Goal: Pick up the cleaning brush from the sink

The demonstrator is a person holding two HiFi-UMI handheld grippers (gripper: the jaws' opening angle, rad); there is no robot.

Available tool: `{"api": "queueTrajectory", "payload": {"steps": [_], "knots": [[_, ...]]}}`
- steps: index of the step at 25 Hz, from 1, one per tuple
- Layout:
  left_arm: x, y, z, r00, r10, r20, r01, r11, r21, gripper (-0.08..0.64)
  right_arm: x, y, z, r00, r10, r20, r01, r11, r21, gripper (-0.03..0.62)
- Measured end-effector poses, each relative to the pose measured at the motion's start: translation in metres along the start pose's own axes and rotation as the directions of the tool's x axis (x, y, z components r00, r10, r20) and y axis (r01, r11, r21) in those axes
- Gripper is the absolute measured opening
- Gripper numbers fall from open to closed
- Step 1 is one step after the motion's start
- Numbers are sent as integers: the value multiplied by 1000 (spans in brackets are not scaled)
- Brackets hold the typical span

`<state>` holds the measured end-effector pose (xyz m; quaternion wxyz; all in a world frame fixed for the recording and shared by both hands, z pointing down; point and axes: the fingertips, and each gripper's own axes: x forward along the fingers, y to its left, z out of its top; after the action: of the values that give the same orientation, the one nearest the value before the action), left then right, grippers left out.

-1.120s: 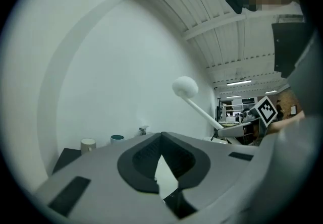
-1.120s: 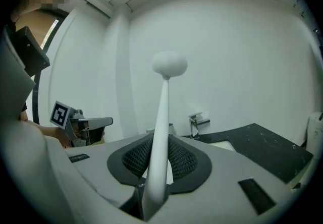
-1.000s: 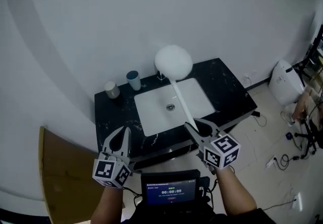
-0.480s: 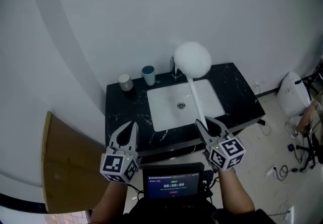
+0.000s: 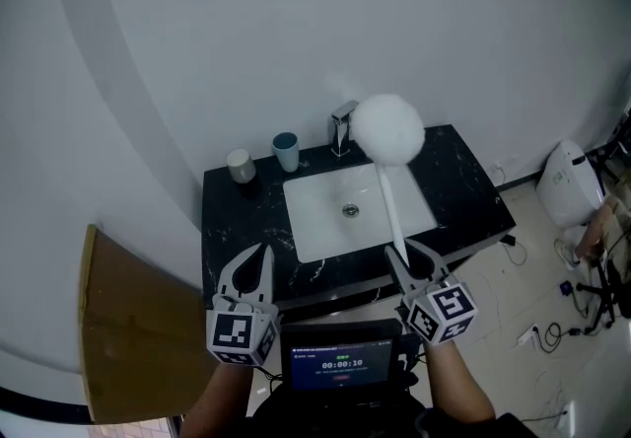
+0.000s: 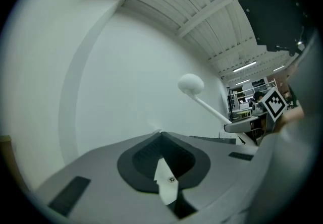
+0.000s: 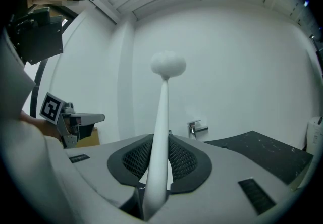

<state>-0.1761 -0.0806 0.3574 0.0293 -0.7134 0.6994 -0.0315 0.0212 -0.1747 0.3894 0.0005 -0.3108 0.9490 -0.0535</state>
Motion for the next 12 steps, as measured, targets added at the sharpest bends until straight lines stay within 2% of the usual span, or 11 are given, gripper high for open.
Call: {"api": "queueTrajectory", "payload": {"steps": [4,8,12], "knots": [[0,0,-4,1000,5,-6,-5,999,-40,2,-2,2,-1,1000,6,-1,-6,1000,-9,67],[-5,6,0,999,39,15,-38,998,-46,2,-3,5,1,1000,8,5,-8,1000,-11,67],[-10,7,0,999,38,15,-37,998,-52,2,-4,10,0,1000,15,-3,-15,1000,-27,67]]}}
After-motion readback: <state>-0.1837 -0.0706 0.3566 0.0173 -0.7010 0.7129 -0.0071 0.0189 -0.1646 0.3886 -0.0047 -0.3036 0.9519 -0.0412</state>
